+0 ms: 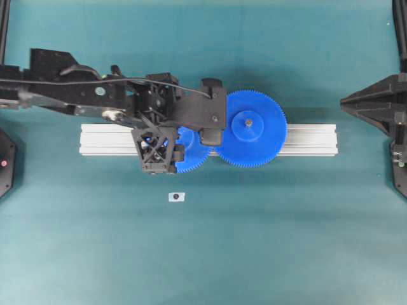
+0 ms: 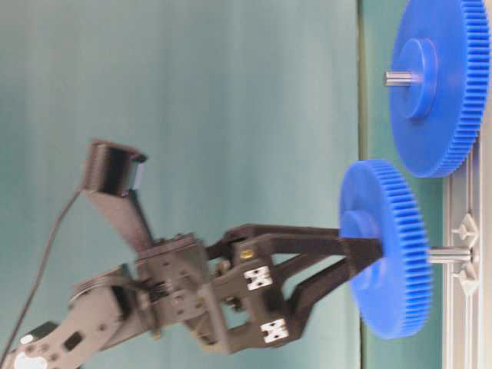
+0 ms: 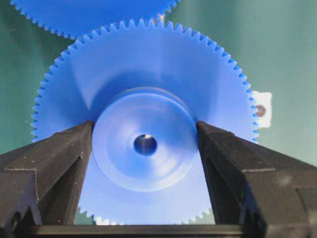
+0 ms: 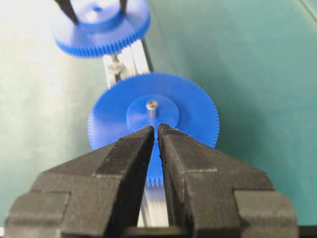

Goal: Insert the small gear onto the shaft.
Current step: 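Align the gear's center hole with the empty shaft beside the large gear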

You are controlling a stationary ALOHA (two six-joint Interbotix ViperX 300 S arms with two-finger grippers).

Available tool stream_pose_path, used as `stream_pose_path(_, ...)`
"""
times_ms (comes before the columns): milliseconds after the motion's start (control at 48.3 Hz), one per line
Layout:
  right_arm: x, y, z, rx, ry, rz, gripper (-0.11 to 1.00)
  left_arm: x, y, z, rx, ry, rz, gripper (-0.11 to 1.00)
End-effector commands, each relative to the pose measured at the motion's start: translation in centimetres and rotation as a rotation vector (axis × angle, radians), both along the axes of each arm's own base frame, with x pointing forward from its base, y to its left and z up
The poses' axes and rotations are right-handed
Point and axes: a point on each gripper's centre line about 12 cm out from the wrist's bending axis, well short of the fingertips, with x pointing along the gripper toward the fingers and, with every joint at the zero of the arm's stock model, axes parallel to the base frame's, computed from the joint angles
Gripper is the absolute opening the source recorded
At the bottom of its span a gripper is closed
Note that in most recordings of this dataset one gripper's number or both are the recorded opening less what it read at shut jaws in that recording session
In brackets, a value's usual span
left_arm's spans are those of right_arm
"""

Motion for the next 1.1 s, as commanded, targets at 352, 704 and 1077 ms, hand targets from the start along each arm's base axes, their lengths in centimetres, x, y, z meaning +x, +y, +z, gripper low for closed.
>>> stream_pose_path(352,0.1,-0.1,0.7,0.003,-0.025,-0.005,0.27,0.0,1.0,0.5,0.005,-0.023,0.020,0.71)
stream_pose_path(704,0.1,-0.1,0.8,0.003,-0.032,-0.006,0.27,-1.3,2.4,0.7,0.016,0.005,0.033,0.71)
stream_pose_path(1077,0.1,-0.1,0.9,0.003,-0.032,-0.006,0.27,-1.4,2.4,0.7,0.036,0.020,-0.006,0.71)
